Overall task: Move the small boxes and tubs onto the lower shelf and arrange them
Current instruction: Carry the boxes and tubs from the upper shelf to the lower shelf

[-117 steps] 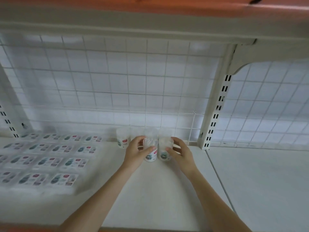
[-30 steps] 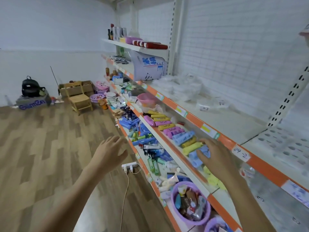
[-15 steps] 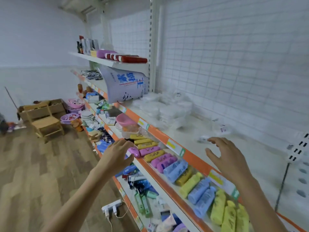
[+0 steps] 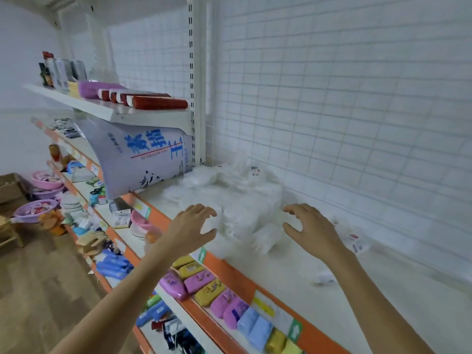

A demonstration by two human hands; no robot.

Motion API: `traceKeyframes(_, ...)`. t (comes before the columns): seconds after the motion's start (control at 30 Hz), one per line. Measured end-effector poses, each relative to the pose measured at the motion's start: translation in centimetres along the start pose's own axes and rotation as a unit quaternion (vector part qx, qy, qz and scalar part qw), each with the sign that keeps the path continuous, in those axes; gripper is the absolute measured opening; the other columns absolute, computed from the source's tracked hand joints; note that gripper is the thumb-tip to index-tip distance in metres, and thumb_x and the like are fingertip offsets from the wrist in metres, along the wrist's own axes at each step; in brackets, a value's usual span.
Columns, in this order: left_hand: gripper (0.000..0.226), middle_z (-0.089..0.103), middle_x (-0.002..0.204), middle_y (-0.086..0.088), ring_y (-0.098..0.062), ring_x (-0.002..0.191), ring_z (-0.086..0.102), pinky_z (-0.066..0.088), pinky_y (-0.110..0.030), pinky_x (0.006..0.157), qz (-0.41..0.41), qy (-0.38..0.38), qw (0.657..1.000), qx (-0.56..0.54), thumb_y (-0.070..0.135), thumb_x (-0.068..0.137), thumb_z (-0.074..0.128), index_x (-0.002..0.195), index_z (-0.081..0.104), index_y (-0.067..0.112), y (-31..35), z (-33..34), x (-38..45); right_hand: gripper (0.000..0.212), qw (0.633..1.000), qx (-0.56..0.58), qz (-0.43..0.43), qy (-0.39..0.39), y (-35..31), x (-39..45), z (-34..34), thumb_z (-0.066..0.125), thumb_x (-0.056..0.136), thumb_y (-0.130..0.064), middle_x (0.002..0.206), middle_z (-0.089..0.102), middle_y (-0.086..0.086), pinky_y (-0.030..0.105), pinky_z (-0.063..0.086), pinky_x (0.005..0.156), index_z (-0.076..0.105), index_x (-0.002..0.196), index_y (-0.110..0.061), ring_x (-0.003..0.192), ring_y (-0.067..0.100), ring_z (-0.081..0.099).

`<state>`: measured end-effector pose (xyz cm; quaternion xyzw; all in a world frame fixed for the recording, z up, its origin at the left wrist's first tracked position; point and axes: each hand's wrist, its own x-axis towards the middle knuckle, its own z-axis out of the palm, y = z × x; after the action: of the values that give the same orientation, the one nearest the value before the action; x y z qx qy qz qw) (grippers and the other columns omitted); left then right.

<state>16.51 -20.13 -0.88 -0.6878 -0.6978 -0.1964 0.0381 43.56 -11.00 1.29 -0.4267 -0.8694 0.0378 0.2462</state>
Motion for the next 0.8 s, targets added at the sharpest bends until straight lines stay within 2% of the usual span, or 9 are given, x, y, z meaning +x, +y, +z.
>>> traceKeyframes(0.07, 0.058, 0.051, 0.121, 0.001, -0.017, 0.115, 0.046, 0.039, -0.029, 0.094, 0.041, -0.04, 0.998, -0.011, 0.057, 0.078, 0.042, 0.124, 0.049, 0.022, -1.3, 0.8, 2.6, 0.038, 1.0, -0.005, 0.002, -0.028, -0.3, 2.2, 1.5, 0.052, 0.091, -0.031, 0.129, 0.048, -0.006, 0.025, 0.037, 0.092, 0.046, 0.129, -0.027, 0.116, 0.013, 0.045)
traceKeyframes(0.17, 0.074, 0.049, 0.122, 0.001, -0.017, 0.114, 0.045, 0.039, -0.029, 0.095, 0.114, -0.066, 0.991, -0.028, 0.068, 0.07, 0.034, 0.126, 0.048, 0.023, -3.0, 1.8, 6.1, 0.048, 0.996, -0.024, 0.013, -0.08, -0.9, 5.3, 3.6, 0.053, 0.09, -0.024, 0.138, 0.039, -0.005, 0.03, 0.034, 0.1, 0.039, 0.135, -0.032, 0.123, 0.017, 0.039)
traceKeyframes(0.27, 0.075, 0.046, 0.123, -0.002, -0.019, 0.108, 0.048, 0.037, -0.03, 0.094, 0.198, -0.09, 0.976, -0.031, 0.067, 0.07, 0.038, 0.13, 0.046, 0.022, -3.9, 2.9, 8.6, 0.066, 0.988, -0.048, 0.047, -0.139, -1.3, 7.8, 5.5, 0.056, 0.087, -0.019, 0.15, 0.022, -0.003, 0.035, 0.026, 0.108, 0.025, 0.142, -0.036, 0.134, 0.021, 0.025)
traceKeyframes(0.37, 0.074, 0.038, 0.128, -0.002, -0.018, 0.107, 0.048, 0.034, -0.025, 0.09, 0.255, -0.131, 0.957, -0.037, 0.064, 0.071, 0.038, 0.134, 0.04, 0.025, -4.5, 3.7, 10.2, 0.078, 0.979, -0.018, 0.097, -0.178, -1.5, 9.1, 6.7, 0.062, 0.082, -0.017, 0.154, 0.012, -0.006, 0.031, 0.017, 0.111, 0.019, 0.145, -0.036, 0.14, 0.017, 0.013)
traceKeyframes(0.47, 0.055, 0.041, 0.124, -0.002, -0.019, 0.093, 0.053, 0.034, -0.022, 0.075, 0.292, -0.122, 0.946, -0.071, 0.047, 0.078, 0.054, 0.128, 0.047, 0.022, -5.2, 4.3, 11.5, 0.071, 0.98, 0.005, 0.127, -0.152, -1.8, 9.2, 7.6, 0.065, 0.08, -0.012, 0.149, 0.025, -0.007, 0.026, 0.025, 0.108, 0.032, 0.14, -0.031, 0.135, 0.015, 0.027)
traceKeyframes(0.57, 0.042, 0.043, 0.123, 0.0, -0.017, 0.09, 0.053, 0.03, -0.02, 0.07, 0.322, -0.096, 0.937, -0.093, 0.025, 0.082, 0.063, 0.122, 0.05, 0.019, -5.7, 5.0, 12.1, 0.06, 0.986, 0.015, 0.139, -0.093, -2.1, 8.7, 8.4, 0.065, 0.081, -0.012, 0.139, 0.036, -0.007, 0.026, 0.035, 0.101, 0.041, 0.133, -0.028, 0.126, 0.014, 0.038)
traceKeyframes(0.67, 0.04, 0.047, 0.118, -0.001, -0.018, 0.096, 0.052, 0.031, -0.018, 0.071, 0.348, -0.082, 0.927, -0.109, 0.024, 0.08, 0.065, 0.117, 0.051, 0.018, -6.0, 5.5, 12.4, 0.056, 0.988, -0.006, 0.138, -0.071, -2.3, 8.2, 8.7, 0.064, 0.083, -0.013, 0.139, 0.034, -0.005, 0.022, 0.033, 0.101, 0.041, 0.134, -0.025, 0.127, 0.013, 0.035)
traceKeyframes(0.8, 0.042, 0.042, 0.114, -0.002, -0.014, 0.071, 0.042, 0.022, -0.01, 0.054, 0.361, -0.092, 0.922, -0.105, 0.026, 0.08, 0.065, 0.117, 0.048, 0.016, -6.1, 5.6, 12.8, 0.056, 0.989, -0.004, 0.141, -0.048, -2.5, 7.8, 9.2, 0.062, 0.084, -0.014, 0.139, 0.033, -0.003, 0.02, 0.028, 0.103, 0.041, 0.135, -0.021, 0.128, 0.012, 0.034)
